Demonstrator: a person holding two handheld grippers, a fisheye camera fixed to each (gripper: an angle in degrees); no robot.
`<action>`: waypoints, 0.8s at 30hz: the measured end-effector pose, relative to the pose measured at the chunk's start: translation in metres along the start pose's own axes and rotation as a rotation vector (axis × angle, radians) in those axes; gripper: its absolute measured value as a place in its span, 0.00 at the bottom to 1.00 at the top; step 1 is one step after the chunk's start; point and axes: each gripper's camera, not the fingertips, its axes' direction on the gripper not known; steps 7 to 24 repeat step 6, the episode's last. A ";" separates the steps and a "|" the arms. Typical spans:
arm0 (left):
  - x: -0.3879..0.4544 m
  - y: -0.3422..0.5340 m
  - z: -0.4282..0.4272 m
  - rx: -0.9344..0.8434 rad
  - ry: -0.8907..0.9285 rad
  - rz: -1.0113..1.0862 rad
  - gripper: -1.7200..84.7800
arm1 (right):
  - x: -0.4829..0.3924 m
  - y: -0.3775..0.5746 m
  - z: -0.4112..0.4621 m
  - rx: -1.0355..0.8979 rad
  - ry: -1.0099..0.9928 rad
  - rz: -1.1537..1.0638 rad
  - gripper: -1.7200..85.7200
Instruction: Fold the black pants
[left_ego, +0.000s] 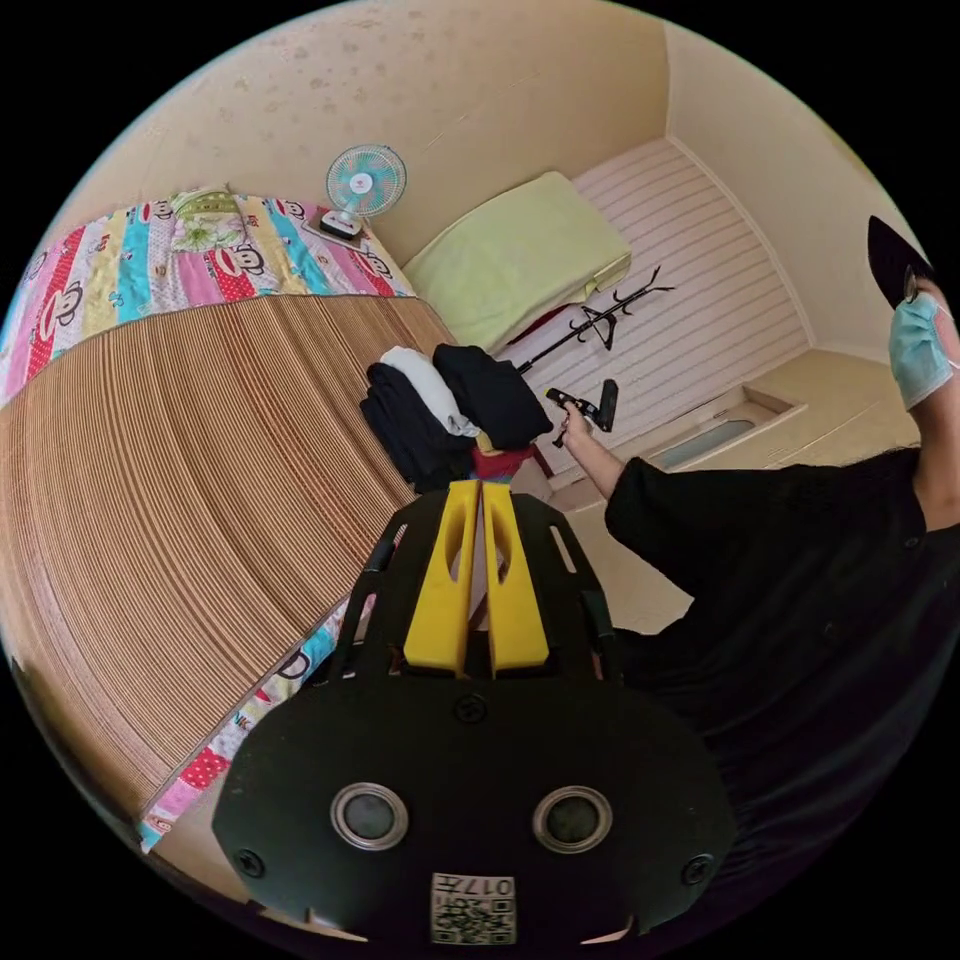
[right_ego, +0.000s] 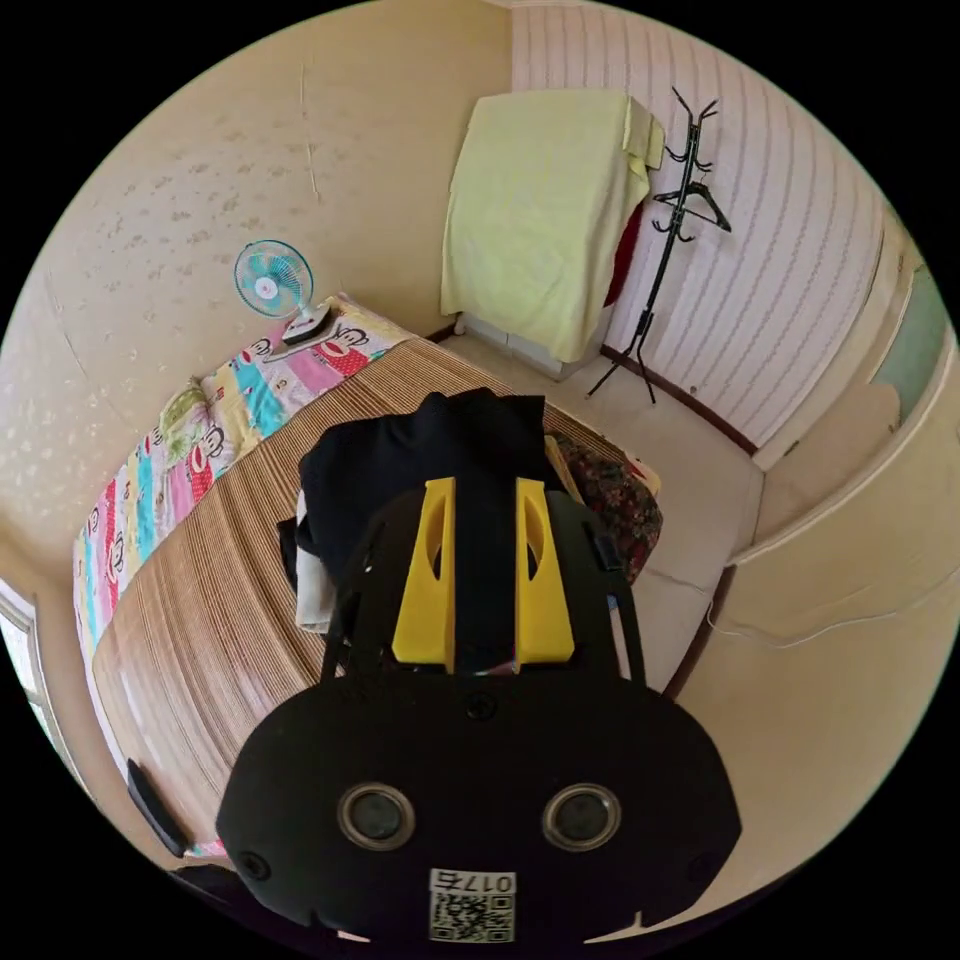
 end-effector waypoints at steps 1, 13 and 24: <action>-0.009 -0.001 0.002 0.006 -0.012 -0.025 0.01 | 0.016 -0.009 0.029 -0.123 -0.115 0.040 0.15; -0.061 -0.006 0.024 -0.024 -0.016 -0.228 0.02 | 0.014 0.006 0.008 0.003 -0.338 -0.076 0.10; -0.061 -0.006 0.024 -0.024 -0.016 -0.228 0.02 | 0.014 0.006 0.008 0.003 -0.338 -0.076 0.10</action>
